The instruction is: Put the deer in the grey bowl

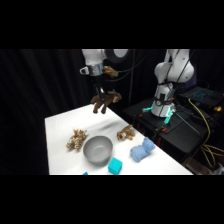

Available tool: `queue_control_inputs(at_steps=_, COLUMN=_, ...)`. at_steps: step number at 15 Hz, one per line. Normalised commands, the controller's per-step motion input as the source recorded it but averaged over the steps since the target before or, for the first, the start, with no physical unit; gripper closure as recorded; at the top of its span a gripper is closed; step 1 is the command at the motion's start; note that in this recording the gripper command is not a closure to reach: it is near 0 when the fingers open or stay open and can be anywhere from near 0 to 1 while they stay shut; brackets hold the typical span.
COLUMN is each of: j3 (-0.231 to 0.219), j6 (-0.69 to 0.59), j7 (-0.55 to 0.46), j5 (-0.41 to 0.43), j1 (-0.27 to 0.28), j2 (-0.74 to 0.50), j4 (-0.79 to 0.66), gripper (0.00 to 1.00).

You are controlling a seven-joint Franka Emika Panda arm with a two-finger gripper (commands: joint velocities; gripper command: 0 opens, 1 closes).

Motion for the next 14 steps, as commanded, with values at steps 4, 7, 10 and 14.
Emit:
queue_control_inputs(at_steps=4, j3=0.122, j6=-0.25, j7=0.27, j5=0.008, j1=0.156, j2=0.3, j4=0.57, gripper=0.62)
queue_control_inputs(at_steps=7, j3=0.069, j6=-0.09, j7=0.21, j5=0.011, j1=0.121, j2=0.42, j4=0.6, gripper=0.62)
queue_control_inputs(at_steps=10, j3=0.043, j6=0.16, j7=0.13, j5=0.048, j1=0.104, j2=0.46, j4=0.48, gripper=0.61)
queue_control_inputs(at_steps=14, j3=0.042, j6=0.13, j7=0.08, j5=0.102, j1=0.103, j2=0.45, j4=0.35, gripper=0.61)
